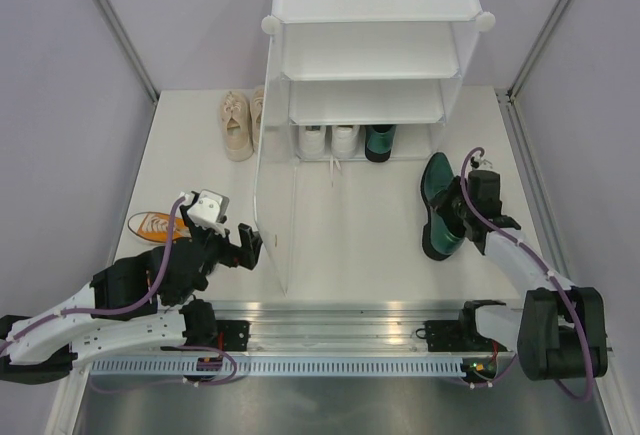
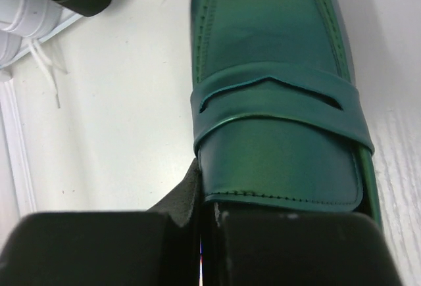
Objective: Place and organize the shoes in the shoe cabinet
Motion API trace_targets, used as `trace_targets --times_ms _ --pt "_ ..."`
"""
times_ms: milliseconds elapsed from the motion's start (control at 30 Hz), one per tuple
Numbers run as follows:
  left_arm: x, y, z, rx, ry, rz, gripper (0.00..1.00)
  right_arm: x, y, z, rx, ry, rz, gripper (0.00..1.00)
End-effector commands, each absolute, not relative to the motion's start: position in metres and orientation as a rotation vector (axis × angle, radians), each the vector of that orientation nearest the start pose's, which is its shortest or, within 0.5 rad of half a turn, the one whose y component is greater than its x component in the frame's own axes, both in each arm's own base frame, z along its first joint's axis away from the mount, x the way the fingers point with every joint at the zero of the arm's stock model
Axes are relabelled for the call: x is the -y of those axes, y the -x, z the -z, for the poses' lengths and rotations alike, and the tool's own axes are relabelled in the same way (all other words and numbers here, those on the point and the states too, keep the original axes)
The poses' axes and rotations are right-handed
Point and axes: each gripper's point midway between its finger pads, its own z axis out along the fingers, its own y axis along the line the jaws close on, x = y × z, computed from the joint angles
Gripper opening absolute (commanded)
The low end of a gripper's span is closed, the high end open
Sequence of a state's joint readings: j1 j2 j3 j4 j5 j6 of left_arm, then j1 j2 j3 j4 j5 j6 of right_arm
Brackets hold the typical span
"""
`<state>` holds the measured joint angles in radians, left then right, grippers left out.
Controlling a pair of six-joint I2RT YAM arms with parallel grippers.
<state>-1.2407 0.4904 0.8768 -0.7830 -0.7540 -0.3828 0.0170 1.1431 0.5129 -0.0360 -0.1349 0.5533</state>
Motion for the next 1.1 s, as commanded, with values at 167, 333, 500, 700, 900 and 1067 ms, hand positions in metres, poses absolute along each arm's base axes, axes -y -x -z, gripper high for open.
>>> trace_targets --times_ms 167,333,500,700,900,1067 --pt "0.125 -0.163 -0.272 -1.827 -0.319 0.349 1.00 -0.084 -0.350 -0.159 -2.010 -0.306 -0.617 0.01" --pt "0.124 -0.163 -0.271 -1.827 -0.319 0.347 1.00 -0.086 -0.364 -0.163 -2.004 -0.280 -0.607 0.01" --pt "0.124 -0.163 -0.272 -1.824 -0.314 0.345 1.00 -0.092 -0.363 -0.163 -2.022 -0.291 -0.628 0.01" --pt "0.123 -0.164 -0.271 -1.826 -0.313 0.338 1.00 -0.105 -0.343 -0.161 -2.053 -0.240 -0.647 0.01" --pt "0.124 -0.164 -0.271 -1.827 -0.314 0.334 1.00 -0.103 -0.323 -0.163 -2.066 -0.233 -0.619 0.01" --pt "0.124 -0.164 -0.271 -1.827 -0.313 0.333 1.00 -0.095 -0.330 -0.169 -2.042 -0.251 -0.569 0.01"
